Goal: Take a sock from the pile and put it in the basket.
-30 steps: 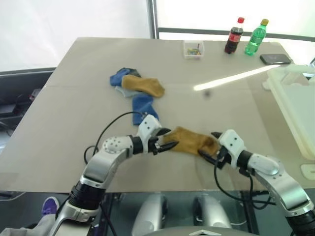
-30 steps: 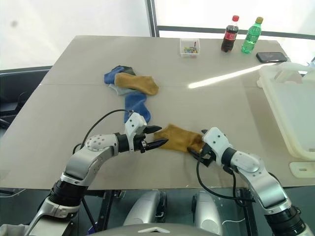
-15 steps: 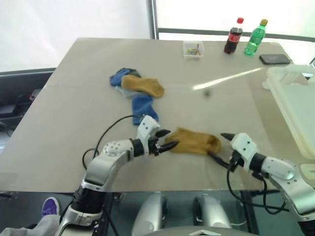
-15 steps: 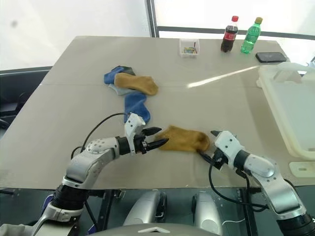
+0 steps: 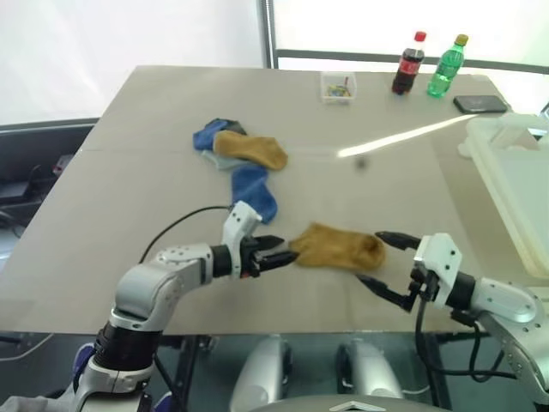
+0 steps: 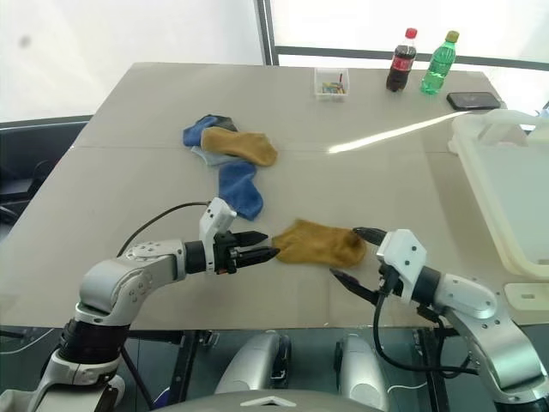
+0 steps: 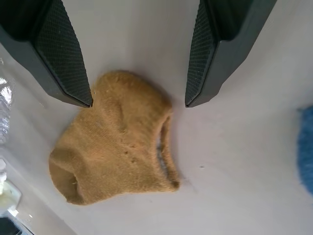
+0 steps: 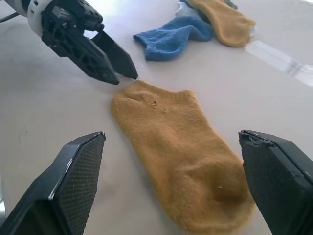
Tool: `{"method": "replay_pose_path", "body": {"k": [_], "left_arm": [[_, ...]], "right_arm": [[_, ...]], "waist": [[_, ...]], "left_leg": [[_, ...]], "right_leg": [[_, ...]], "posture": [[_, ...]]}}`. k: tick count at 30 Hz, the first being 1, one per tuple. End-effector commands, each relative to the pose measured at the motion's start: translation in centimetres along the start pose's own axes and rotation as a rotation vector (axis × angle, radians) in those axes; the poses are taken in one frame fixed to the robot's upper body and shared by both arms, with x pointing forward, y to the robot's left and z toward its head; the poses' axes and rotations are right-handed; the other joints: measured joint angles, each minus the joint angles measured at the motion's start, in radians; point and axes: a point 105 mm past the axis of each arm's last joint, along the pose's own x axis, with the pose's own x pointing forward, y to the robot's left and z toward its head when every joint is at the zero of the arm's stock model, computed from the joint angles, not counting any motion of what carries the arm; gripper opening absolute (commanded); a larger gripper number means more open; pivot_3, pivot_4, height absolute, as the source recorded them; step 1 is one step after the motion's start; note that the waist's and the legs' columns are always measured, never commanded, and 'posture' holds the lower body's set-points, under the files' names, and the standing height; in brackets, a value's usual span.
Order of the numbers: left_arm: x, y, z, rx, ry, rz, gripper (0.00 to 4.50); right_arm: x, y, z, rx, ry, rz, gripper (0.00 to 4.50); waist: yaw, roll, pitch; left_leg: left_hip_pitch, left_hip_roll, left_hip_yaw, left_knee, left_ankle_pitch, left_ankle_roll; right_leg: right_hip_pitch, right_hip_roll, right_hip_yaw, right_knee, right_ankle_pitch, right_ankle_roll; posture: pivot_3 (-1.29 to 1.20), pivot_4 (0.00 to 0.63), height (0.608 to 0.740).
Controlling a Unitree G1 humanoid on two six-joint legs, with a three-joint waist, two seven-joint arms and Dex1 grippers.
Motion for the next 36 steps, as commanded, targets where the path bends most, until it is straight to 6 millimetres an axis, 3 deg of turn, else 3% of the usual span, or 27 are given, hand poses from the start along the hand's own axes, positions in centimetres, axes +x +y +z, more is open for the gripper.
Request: {"method": "replay_pose_path", "body": {"k": [1, 5, 8, 10, 12, 14, 19, 23, 31, 36], "left_arm": [[0.5, 0.1, 0.5, 0.04, -0.004, -0.003, 3.16], [0.9, 0.7, 0.3, 0.016, 0.008, -0.002, 3.16], [1.6, 0.3, -0.2, 0.001, 0.025, -0.044, 2.56], [2.0, 0.3, -0.6, 0.003, 0.041, -0.055, 1.85], [2.1, 0.1, -0.7, 0.012, 0.046, -0.074, 0.74], [2.2, 0.2, -0.5, -0.008, 0.039, -0.084, 0.07], [1.6, -0.2, 1.7, -0.215, -0.083, -0.173, 0.07], [-1.5, -0.7, 4.6, -0.332, -0.214, -0.294, 0.07], [-9.6, -0.4, 9.0, -0.215, -0.235, -0.319, 0.07], [-11.0, -1.6, 11.2, -0.122, -0.104, -0.297, 0.07]], "right_arm": [[-2.1, -0.1, 1.5, -0.102, -0.014, -0.025, 4.5], [-3.8, 0.1, 1.8, -0.1, 0.011, -0.089, 4.5], [-4.4, 0.4, 1.8, -0.108, 0.026, -0.133, 4.5], [-4.3, 0.5, 1.9, -0.106, 0.02, -0.15, 4.5], [-4.2, 0.6, 2.0, -0.107, 0.016, -0.153, 4.5], [-4.2, 0.6, 2.0, -0.106, 0.017, -0.154, 4.5], [-4.0, 0.4, 2.2, -0.059, -0.006, -0.172, 4.5], [-3.7, 0.0, 2.4, -0.057, -0.02, -0.174, 4.5], [-2.8, -0.5, 2.3, -0.003, -0.043, -0.162, 4.5], [-2.5, -0.8, 2.3, 0.0, -0.047, -0.159, 4.5]], "waist": [[0.0, 0.0, 0.0], [0.0, 0.0, 0.0], [-0.001, 0.001, -0.001], [-0.002, 0.001, -0.001], [-0.002, 0.001, -0.001], [-0.002, 0.001, -0.001], [0.0, 0.0, -0.001], [-0.005, 0.0, 0.0], [-0.002, 0.0, 0.0], [0.002, -0.003, 0.001]], "left_leg": [[0.0, 0.0, 0.0, 0.0, 0.0, 0.0], [0.0, 0.001, 0.0, 0.0, 0.0, 0.0], [0.001, 0.001, 0.001, 0.0, 0.0, 0.0], [0.001, 0.001, 0.001, 0.0, 0.0, 0.0], [0.001, 0.001, 0.001, 0.0, 0.0, 0.0], [0.001, 0.001, 0.001, 0.0, 0.0, 0.0], [0.0, 0.001, 0.0, 0.0, 0.0, 0.0], [0.0, 0.001, 0.0, 0.0, 0.0, 0.0], [0.0, 0.002, 0.0, 0.0, 0.0, 0.0], [0.0, -0.001, 0.0, 0.0, 0.0, 0.0]], "right_leg": [[0.0, 0.0, 0.0, 0.0, 0.0, 0.0], [0.0, 0.0, 0.001, 0.0, 0.0, 0.0], [0.0, 0.0, 0.001, 0.0, -0.001, -0.001], [0.0, 0.0, 0.002, 0.0, -0.001, -0.001], [0.0, 0.0, 0.002, 0.0, -0.001, -0.001], [0.0, -0.001, 0.002, 0.0, -0.001, -0.001], [0.0, -0.002, 0.003, 0.0, -0.001, -0.001], [0.0, -0.001, 0.002, 0.0, -0.001, -0.001], [-0.001, 0.001, 0.0, 0.0, -0.001, -0.001], [0.0, 0.0, -0.001, -0.001, -0.001, -0.001]], "posture": [[0.0, 0.15, 0.729], [0.0, 0.15, 0.729], [0.0, 0.15, 0.729], [0.0, 0.15, 0.729], [0.0, 0.15, 0.729], [0.0, 0.15, 0.729], [0.0, 0.15, 0.729], [0.0, 0.15, 0.729], [0.0, 0.15, 0.729], [0.0, 0.15, 0.729]]}}
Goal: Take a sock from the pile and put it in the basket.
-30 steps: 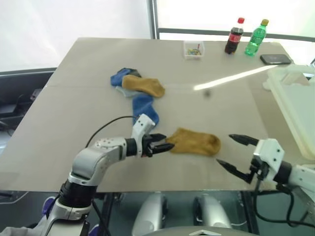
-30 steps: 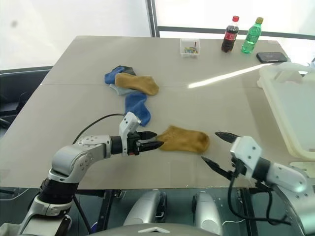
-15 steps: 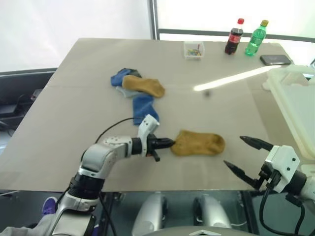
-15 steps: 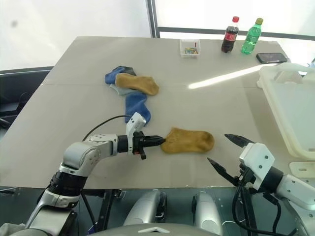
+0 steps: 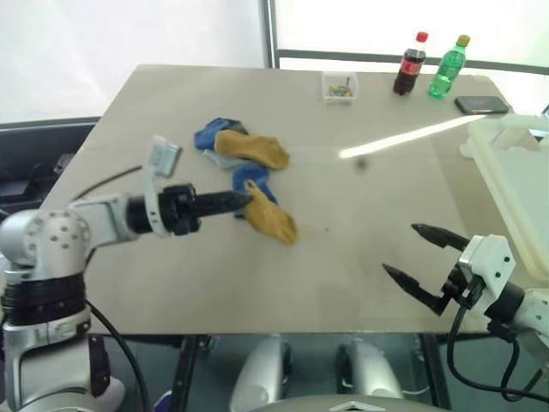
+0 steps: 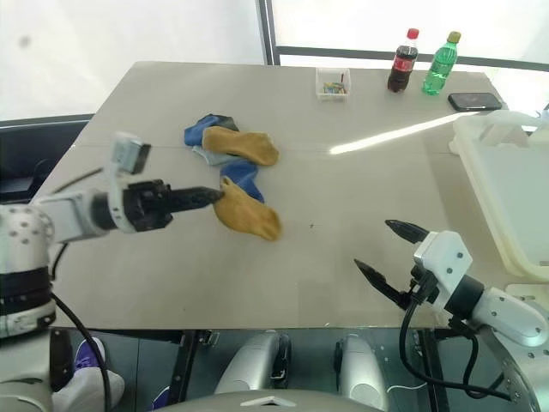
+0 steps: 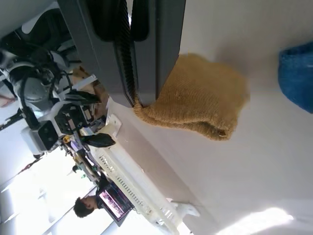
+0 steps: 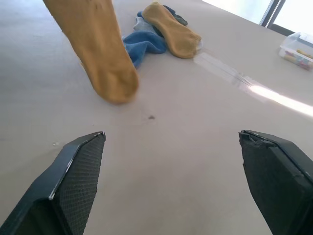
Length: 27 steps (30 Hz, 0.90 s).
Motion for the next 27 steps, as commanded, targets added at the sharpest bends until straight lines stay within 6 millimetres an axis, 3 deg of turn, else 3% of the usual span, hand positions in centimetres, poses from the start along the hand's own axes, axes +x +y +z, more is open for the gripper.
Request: {"method": "replay_pose_path", "body": {"k": [1, 4, 6, 10, 12, 14, 19, 23, 27], "left_arm": [[0.1, -1.9, 1.3, 0.064, 0.124, -0.017, 0.07], [0.7, -2.3, 1.4, 0.072, 0.211, -0.016, 0.07], [2.2, -2.1, 0.8, 0.073, 0.268, -0.033, 0.07], [7.4, -0.8, -3.1, 0.059, 0.407, -0.092, 0.07], [10.4, 1.2, -4.7, 0.019, 0.422, -0.046, 0.07], [12.9, 2.0, -6.3, 0.023, 0.444, -0.069, 0.07], [18.9, 1.5, -7.1, 0.037, 0.406, -0.143, 0.07], [21.5, 0.8, -7.5, 0.036, 0.397, -0.173, 0.07], [22.2, 0.9, -7.5, -0.009, 0.375, -0.166, 1.51]], "right_arm": [[0.2, -0.2, 0.4, -0.003, -0.019, -0.001, 4.5], [0.1, -0.2, 0.4, -0.002, -0.021, -0.01, 4.5], [0.0, -0.1, 0.4, 0.004, -0.022, -0.025, 4.5], [-0.3, 0.1, 0.4, 0.009, -0.023, -0.061, 4.5], [-0.4, 0.2, 0.5, 0.002, -0.016, -0.076, 4.5], [-0.8, 0.3, 0.7, 0.004, -0.017, -0.103, 4.5], [-1.4, 0.5, 1.0, 0.001, -0.003, -0.142, 4.5], [-1.7, 1.0, 1.1, 0.003, 0.009, -0.148, 4.5], [-1.8, 1.1, 1.0, 0.01, 0.025, -0.144, 4.5]], "waist": [[-0.001, -0.001, 0.001], [-0.005, -0.001, 0.001], [-0.006, -0.001, 0.001], [0.003, 0.0, 0.001], [0.008, -0.001, 0.001], [0.005, -0.003, 0.002], [0.0, -0.003, 0.002], [-0.006, -0.003, 0.002], [-0.007, -0.003, 0.002]], "left_leg": [[0.0, 0.0, 0.0, 0.0, 0.0, 0.0], [0.0, 0.0, 0.0, -0.001, 0.0, 0.0], [0.0, 0.001, 0.0, -0.001, 0.0, 0.0], [0.0, 0.0, 0.001, 0.0, 0.0, 0.0], [0.0, -0.001, 0.001, 0.0, 0.0, 0.0], [-0.002, -0.001, 0.001, 0.0, 0.0, 0.0], [-0.002, 0.0, 0.001, 0.0, 0.0, 0.0], [-0.002, 0.0, 0.002, 0.001, 0.0, 0.001], [-0.001, 0.001, 0.001, 0.0, 0.0, 0.001]], "right_leg": [[0.0, 0.0, 0.0, 0.0, 0.0, 0.0], [0.0, 0.001, 0.0, 0.0, 0.0, 0.0], [0.0, 0.001, 0.001, 0.001, 0.0, 0.0], [0.0, 0.001, 0.001, 0.001, 0.0, 0.0], [0.001, 0.001, 0.002, 0.001, 0.0, 0.0], [0.0, 0.001, 0.002, 0.001, 0.0, 0.001], [-0.001, 0.003, 0.002, 0.001, 0.002, 0.004], [-0.001, 0.002, 0.003, 0.001, 0.002, 0.004], [-0.001, 0.003, 0.002, 0.001, 0.002, 0.004]], "posture": [[0.0, 0.15, 0.729], [0.0, 0.15, 0.729], [0.0, 0.15, 0.729], [0.0, 0.15, 0.729], [0.0, 0.15, 0.729], [0.0, 0.15, 0.729], [0.0, 0.15, 0.729], [0.0, 0.15, 0.729], [0.0, 0.15, 0.729]]}}
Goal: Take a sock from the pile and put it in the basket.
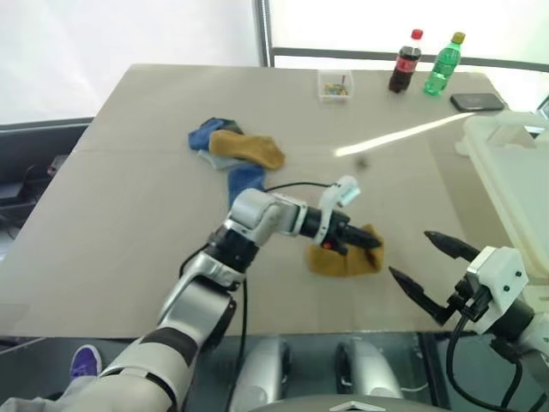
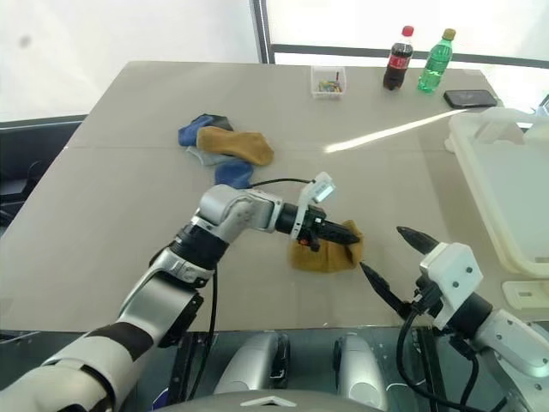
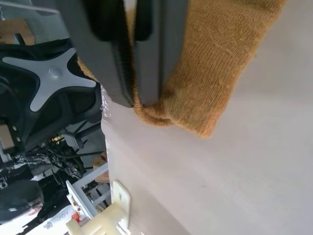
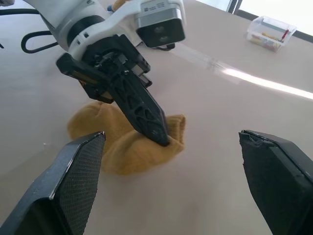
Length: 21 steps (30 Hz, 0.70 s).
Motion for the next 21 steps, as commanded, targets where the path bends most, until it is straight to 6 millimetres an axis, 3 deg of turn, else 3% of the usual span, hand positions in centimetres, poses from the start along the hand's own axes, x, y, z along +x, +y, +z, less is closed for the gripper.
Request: {"method": "replay_pose_path", "body": {"k": [1, 3, 8, 12, 15, 18, 21], "left_arm": [[-0.6, -0.2, 1.5, -0.011, -0.054, -0.01, 1.92], [-2.3, -0.8, 2.0, 0.043, -0.1, -0.033, 2.88], [-6.2, -1.7, 2.1, 0.289, -0.185, 0.017, 2.88], [-7.0, -0.4, -1.7, 0.581, -0.064, 0.141, 2.88], [-6.5, 0.7, -3.3, 0.576, -0.092, 0.178, 2.88], [-6.1, 2.3, -5.0, 0.579, -0.072, 0.231, 2.11], [-5.8, 3.2, -6.0, 0.589, -0.043, 0.261, 0.8]], "right_arm": [[-0.1, 0.0, 1.0, -0.033, -0.016, -0.004, 4.5], [0.0, 0.3, 0.5, -0.002, 0.016, 0.008, 4.5], [1.2, 0.4, -0.8, 0.08, 0.082, -0.034, 4.5], [3.3, -0.9, -1.9, 0.121, 0.105, -0.071, 4.5], [4.5, -1.7, -2.4, 0.117, 0.113, -0.077, 4.5], [5.2, -1.9, -3.1, 0.094, 0.131, -0.052, 3.7], [5.7, -2.0, -4.5, 0.058, 0.177, -0.027, 2.35]], "waist": [[0.0, 0.0, 0.0], [0.0, 0.0, 0.0], [-0.002, 0.001, 0.0], [0.002, 0.002, -0.001], [0.011, 0.002, -0.001], [0.023, 0.002, -0.001], [0.023, 0.002, -0.001]], "left_leg": [[0.0, 0.0, 0.0, 0.0, 0.0, 0.0], [0.0, 0.0, 0.0, 0.0, 0.0, 0.0], [0.001, 0.002, 0.0, -0.001, 0.0, -0.001], [0.001, 0.001, 0.0, -0.001, 0.0, -0.001], [0.0, -0.001, 0.0, -0.001, 0.0, -0.001], [-0.002, -0.001, -0.001, 0.0, 0.0, 0.0], [-0.002, -0.001, -0.002, 0.0, 0.0, 0.0]], "right_leg": [[0.0, 0.0, 0.0, 0.0, 0.0, 0.0], [0.0, 0.0, 0.0, 0.0, 0.0, 0.0], [0.0, -0.003, 0.003, 0.0, -0.001, -0.002], [0.0, -0.006, 0.004, -0.001, -0.001, -0.004], [0.0, -0.009, 0.003, -0.002, -0.001, -0.004], [0.0, -0.009, 0.001, -0.002, -0.001, -0.004], [0.0, -0.004, 0.0, -0.002, -0.001, -0.004]], "posture": [[0.0, 0.15, 0.729], [0.0, 0.15, 0.729], [0.0, 0.15, 0.729], [0.0, 0.15, 0.729], [0.0, 0.15, 0.729], [0.0, 0.15, 0.729], [0.0, 0.15, 0.729]]}}
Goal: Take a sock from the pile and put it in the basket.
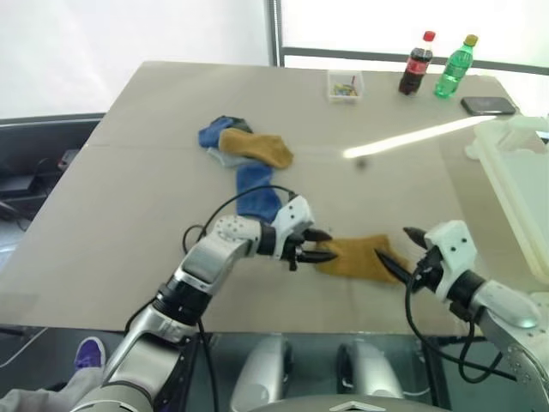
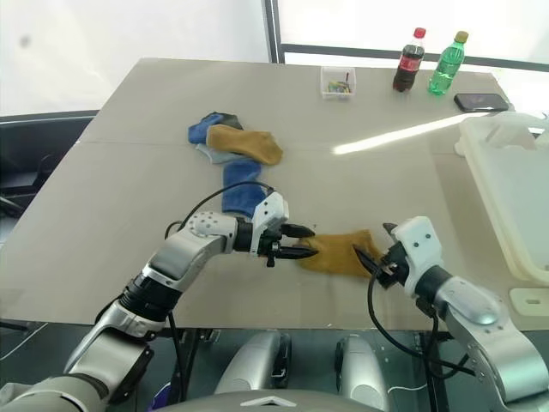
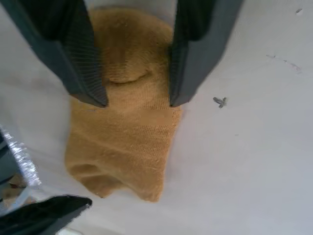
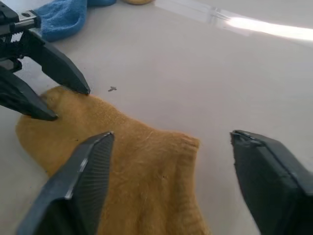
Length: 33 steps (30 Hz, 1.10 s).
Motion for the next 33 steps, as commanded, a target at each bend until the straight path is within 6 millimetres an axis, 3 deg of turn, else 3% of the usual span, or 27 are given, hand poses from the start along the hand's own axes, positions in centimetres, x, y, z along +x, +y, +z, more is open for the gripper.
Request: {"method": "replay_pose_path", "body": {"k": [1, 2, 4, 5, 13, 20, 23, 24, 28, 32, 33], "left_arm": [[0.4, 0.2, -1.0, 0.062, 0.03, 0.027, 0.33], [0.5, 0.2, -1.4, 0.069, 0.038, 0.033, 0.0], [0.4, 0.2, -2.1, 0.073, 0.061, 0.038, 0.0], [0.2, 0.2, -2.5, 0.073, 0.069, 0.039, 0.0], [-0.9, -0.5, -1.9, 0.035, 0.009, 0.033, 0.0], [-2.0, -0.2, -0.5, -0.009, -0.054, 0.089, 0.0], [-2.4, -0.3, 0.4, -0.03, -0.078, 0.102, 0.88], [-2.5, -0.2, 0.7, -0.027, -0.087, 0.116, 1.47], [-3.6, 0.8, 2.6, -0.024, -0.162, 0.198, 3.14], [-5.6, 2.6, 4.5, -0.022, -0.211, 0.308, 3.17], [-6.0, 3.1, 4.7, -0.009, -0.211, 0.343, 3.17]], "right_arm": [[0.6, -0.3, -1.2, -0.076, 0.043, 0.016, 1.85], [0.7, -0.4, -1.8, -0.09, 0.066, 0.019, 1.34], [0.4, -0.6, -3.1, -0.111, 0.116, 0.019, 0.33], [0.1, -0.7, -3.6, -0.122, 0.136, 0.022, 0.09], [-0.8, -1.5, -4.6, -0.163, 0.168, -0.017, 0.09], [-0.1, -0.7, -3.3, -0.171, 0.079, 0.042, 0.09], [-0.1, -0.4, -3.3, -0.197, 0.078, 0.078, 0.0], [-0.1, -0.5, -3.3, -0.194, 0.072, 0.08, 0.0], [-0.4, -1.1, -1.8, -0.195, 0.004, 0.066, 1.35], [-1.3, -1.3, 1.6, -0.168, -0.143, 0.059, 3.14], [-1.5, -1.3, 2.3, -0.155, -0.168, 0.054, 3.14]], "waist": [[0.0, 0.0, 0.0], [0.0, 0.0, 0.0], [0.0, 0.001, -0.001], [0.0, 0.002, -0.002], [-0.004, 0.004, -0.011], [-0.017, 0.004, -0.011], [-0.022, 0.004, -0.011], [-0.023, 0.004, -0.011], [-0.022, 0.004, -0.01], [-0.022, 0.004, -0.01], [-0.022, 0.004, -0.01]], "left_leg": [[0.0, 0.0, 0.0, 0.0, 0.0, 0.0], [0.001, 0.0, 0.001, 0.0, 0.0, 0.0], [0.001, 0.0, 0.001, 0.0, 0.0, 0.0], [0.001, 0.0, 0.001, 0.0, 0.0, 0.001], [0.004, 0.001, 0.001, 0.0, 0.0, 0.001], [0.004, 0.001, 0.001, 0.0, 0.0, 0.001], [0.004, 0.001, 0.001, 0.0, 0.0, 0.001], [0.004, 0.001, 0.001, 0.0, 0.0, 0.001], [0.004, 0.001, 0.001, 0.0, 0.0, 0.001], [0.004, 0.001, 0.001, 0.0, 0.0, 0.001], [0.004, 0.001, 0.001, 0.0, 0.0, 0.001]], "right_leg": [[0.0, 0.0, 0.0, 0.0, 0.0, 0.0], [0.0, 0.001, -0.001, 0.0, 0.0, 0.0], [0.0, 0.001, -0.002, 0.0, 0.0, 0.0], [0.0, 0.001, -0.002, 0.0, 0.0, 0.0], [0.003, 0.002, -0.002, 0.0, 0.0, 0.001], [0.003, 0.002, -0.002, 0.0, 0.0, 0.001], [0.003, 0.002, -0.002, 0.001, 0.0, 0.002], [0.003, 0.002, -0.002, 0.001, 0.001, 0.002], [0.003, 0.002, -0.002, 0.001, 0.001, 0.003], [0.002, 0.002, -0.002, 0.001, 0.002, 0.004], [0.002, 0.002, -0.002, 0.001, 0.002, 0.004]], "posture": [[0.0, 0.15, 0.729], [0.0, 0.15, 0.729], [0.0, 0.15, 0.729], [0.0, 0.15, 0.729], [0.0, 0.15, 0.729], [0.0, 0.15, 0.729], [0.0, 0.15, 0.729], [0.0, 0.15, 0.729], [0.0, 0.15, 0.729], [0.0, 0.15, 0.729], [0.0, 0.15, 0.729]]}}
